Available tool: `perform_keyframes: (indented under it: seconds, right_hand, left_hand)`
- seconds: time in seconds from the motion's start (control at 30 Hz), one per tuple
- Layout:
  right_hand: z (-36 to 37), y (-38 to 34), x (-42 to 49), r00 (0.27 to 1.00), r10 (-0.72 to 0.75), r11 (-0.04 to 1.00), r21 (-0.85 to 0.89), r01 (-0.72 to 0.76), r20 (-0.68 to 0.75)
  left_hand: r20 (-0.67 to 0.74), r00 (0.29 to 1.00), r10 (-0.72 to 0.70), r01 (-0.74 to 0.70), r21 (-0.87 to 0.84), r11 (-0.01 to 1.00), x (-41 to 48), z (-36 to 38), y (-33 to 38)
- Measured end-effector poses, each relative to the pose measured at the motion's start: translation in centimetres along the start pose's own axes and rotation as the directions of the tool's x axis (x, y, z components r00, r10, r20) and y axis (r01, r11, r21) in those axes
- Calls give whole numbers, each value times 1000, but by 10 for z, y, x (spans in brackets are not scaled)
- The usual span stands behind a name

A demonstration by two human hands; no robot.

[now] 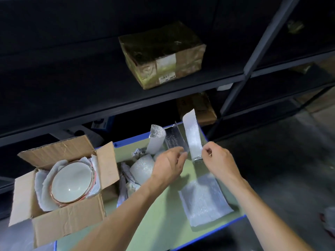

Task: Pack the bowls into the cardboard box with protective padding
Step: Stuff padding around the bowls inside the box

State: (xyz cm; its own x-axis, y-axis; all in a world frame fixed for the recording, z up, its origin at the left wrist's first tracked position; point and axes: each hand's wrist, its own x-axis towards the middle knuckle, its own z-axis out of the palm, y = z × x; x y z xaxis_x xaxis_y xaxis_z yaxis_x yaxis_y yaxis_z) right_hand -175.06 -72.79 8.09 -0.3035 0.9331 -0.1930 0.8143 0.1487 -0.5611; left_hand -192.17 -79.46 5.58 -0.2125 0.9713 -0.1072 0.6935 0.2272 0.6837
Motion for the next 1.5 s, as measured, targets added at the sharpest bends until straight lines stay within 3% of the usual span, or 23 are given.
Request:
perform_keyframes:
  seconds: [0.13,0.23,0.3,0.43,0.53,0.63,0.77,0.87,1.17,1.37,1.5]
  right_hand:
    - [-19,-11,-24,993,-92,980,181,79,68]
    - [-21,-20,-35,975,-132,956,283,78,177]
    - [-19,-23,-40,968,-133,945,321,59,214]
    - [-8,-27,-44,964,-132,946,320,52,233]
    - [-5,-36,-43,983,-118,949,308,71,138]
    - [-3,-49,-40,993,-102,944,321,81,51]
    - [12,-63,-33,986,-64,942,334,9,154]
    - [22,-73,-34,977,-42,892,448,-57,207]
    - [30,-94,-44,960,-124,849,528,-29,252]
    - [29,-99,-53,939,-181,877,480,20,292]
    - [30,-103,-57,944,-207,833,552,33,256]
  left_hand:
    - [138,974,-182,214,-264,941,8,-4,18]
    - [166,967,-194,255,-597,761,6,-10,22]
    - [124,968,-217,244,-660,710,2,-14,19]
    - [8,962,-273,221,-612,759,-6,-25,13]
    - [-75,955,-286,204,-533,821,-13,-40,10]
    - [-69,964,-258,197,-471,860,-23,-51,7]
    - [-60,982,-177,143,-364,920,-37,-58,9]
    - [-85,982,-170,131,-345,930,-45,-60,8]
    - [-84,976,-202,151,-408,900,-60,-71,4]
    - [-46,981,-188,123,-602,789,-69,-74,10]
    - [-41,980,-193,119,-655,747,-73,-81,13]
